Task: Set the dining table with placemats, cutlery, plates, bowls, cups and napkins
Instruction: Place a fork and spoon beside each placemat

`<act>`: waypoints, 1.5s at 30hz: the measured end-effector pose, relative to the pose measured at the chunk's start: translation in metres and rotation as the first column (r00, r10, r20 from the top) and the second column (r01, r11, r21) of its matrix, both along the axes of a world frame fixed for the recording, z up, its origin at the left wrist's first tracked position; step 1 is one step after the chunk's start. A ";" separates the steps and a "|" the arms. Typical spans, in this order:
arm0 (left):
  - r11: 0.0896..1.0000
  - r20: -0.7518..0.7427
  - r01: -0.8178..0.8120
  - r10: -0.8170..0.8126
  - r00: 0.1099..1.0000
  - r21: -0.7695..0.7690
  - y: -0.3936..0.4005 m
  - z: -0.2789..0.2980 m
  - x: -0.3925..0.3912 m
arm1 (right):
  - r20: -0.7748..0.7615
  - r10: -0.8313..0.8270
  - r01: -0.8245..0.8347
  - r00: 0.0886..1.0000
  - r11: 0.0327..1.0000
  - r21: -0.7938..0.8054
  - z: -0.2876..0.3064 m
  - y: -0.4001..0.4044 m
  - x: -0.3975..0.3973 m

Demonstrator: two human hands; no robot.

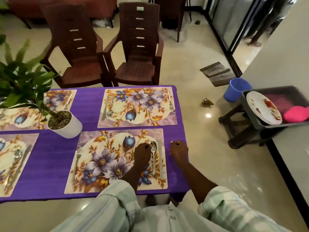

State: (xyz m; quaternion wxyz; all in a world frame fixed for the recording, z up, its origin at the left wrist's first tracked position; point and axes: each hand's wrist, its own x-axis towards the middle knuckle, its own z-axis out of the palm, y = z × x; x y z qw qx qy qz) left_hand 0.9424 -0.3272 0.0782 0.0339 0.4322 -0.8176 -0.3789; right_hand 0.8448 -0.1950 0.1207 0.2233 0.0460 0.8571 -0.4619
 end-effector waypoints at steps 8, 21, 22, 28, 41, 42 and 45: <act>0.998 -0.099 -0.035 0.030 0.995 -0.047 0.006 -0.002 0.005 | 0.008 0.001 -0.001 1.000 0.999 -0.035 -0.004 0.001 0.000; 0.993 -0.239 0.004 -0.033 0.970 -0.120 0.009 0.002 0.011 | 0.011 -0.016 0.016 1.000 1.000 -0.001 -0.009 0.007 0.005; 0.994 -0.233 0.010 -0.035 0.972 -0.109 0.008 0.001 0.011 | 0.015 -0.020 0.020 1.000 1.000 -0.001 -0.009 0.007 0.006; 0.994 -0.191 0.024 -0.045 0.981 -0.110 0.006 -0.003 0.008 | 0.014 -0.039 0.039 0.999 0.999 -0.023 -0.009 0.010 0.010; 0.996 -0.184 -0.017 0.000 0.983 -0.087 0.009 -0.003 0.008 | 0.053 -0.092 0.094 0.994 0.995 -0.032 -0.010 0.019 0.008; 0.997 -0.182 -0.044 0.031 0.983 -0.068 0.011 -0.001 0.007 | 0.057 -0.088 0.090 0.994 0.995 -0.031 -0.010 0.021 0.005; 0.989 -0.207 -0.149 0.145 0.968 -0.006 0.017 0.009 0.005 | 0.054 -0.075 0.077 0.996 0.996 -0.043 -0.008 0.027 -0.004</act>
